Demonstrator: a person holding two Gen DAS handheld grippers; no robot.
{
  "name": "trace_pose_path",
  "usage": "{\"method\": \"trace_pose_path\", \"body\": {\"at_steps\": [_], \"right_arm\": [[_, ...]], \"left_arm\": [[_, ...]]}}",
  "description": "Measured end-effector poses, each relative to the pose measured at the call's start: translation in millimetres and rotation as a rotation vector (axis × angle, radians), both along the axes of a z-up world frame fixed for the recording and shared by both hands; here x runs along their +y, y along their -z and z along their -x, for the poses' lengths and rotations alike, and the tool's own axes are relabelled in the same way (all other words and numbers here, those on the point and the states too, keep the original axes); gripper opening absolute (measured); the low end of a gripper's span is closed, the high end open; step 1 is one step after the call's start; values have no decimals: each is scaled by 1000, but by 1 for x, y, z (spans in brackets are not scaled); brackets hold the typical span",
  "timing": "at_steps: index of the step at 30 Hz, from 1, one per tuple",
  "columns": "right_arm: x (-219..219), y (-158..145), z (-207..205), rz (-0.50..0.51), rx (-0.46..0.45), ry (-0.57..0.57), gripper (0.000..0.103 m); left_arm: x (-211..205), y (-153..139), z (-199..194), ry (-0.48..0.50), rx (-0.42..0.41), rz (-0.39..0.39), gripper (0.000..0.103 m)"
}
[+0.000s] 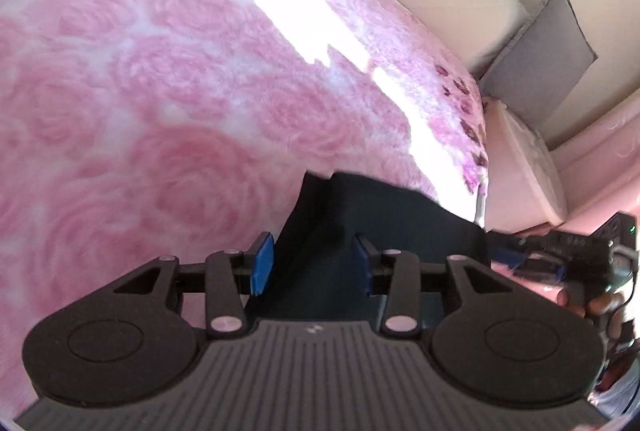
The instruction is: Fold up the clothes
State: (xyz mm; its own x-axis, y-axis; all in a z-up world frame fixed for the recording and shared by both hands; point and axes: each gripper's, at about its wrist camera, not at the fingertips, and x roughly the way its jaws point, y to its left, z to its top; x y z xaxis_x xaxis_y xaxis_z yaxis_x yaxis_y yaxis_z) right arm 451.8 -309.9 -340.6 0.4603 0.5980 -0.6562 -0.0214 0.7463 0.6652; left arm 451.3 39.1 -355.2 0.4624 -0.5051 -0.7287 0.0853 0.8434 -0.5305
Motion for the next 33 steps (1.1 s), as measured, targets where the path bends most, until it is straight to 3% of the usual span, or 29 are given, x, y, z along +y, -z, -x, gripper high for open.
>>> {"method": "trace_pose_path", "body": {"at_steps": [1, 3, 4, 7, 11, 13, 14, 17, 20, 23, 26, 29, 31, 33], "right_arm": [[3, 1, -3, 2, -7, -7, 37], [10, 4, -10, 5, -21, -20, 5], [13, 5, -13, 7, -29, -26, 4], [24, 7, -20, 19, -57, -47, 3], [42, 13, -24, 99, -93, -60, 3], [52, 19, -28, 149, -96, -63, 3], [57, 23, -30, 176, -91, -67, 3], [60, 32, -34, 193, -9, -47, 6], [72, 17, -27, 262, -85, -68, 12], [85, 1, -20, 331, -161, -88, 14], [97, -15, -12, 399, -237, -109, 14], [120, 7, -8, 522, -265, -187, 14], [123, 29, -9, 580, -241, -227, 14], [121, 42, -6, 605, -259, -231, 13]], "left_arm": [[-1, 3, -5, 6, -4, 24, 31], [-2, 8, -10, 6, -18, 56, 3], [0, 8, -8, -7, -29, 60, 3], [5, 8, -3, -46, -64, 72, 3], [10, 22, -4, -105, -34, 66, 3], [3, 27, -11, -102, -30, 1, 7], [1, 23, -11, -110, -42, -30, 16], [-4, 3, -4, -145, -97, -117, 16], [-9, -17, 3, -180, -151, -203, 13], [-22, -32, 2, -138, -221, -242, 13], [-44, -19, -14, -13, -197, -220, 12], [-64, 13, -23, 80, -165, -268, 11], [-65, 32, -25, 67, -158, -278, 11], [-60, 31, -28, 35, -136, -257, 11]]}}
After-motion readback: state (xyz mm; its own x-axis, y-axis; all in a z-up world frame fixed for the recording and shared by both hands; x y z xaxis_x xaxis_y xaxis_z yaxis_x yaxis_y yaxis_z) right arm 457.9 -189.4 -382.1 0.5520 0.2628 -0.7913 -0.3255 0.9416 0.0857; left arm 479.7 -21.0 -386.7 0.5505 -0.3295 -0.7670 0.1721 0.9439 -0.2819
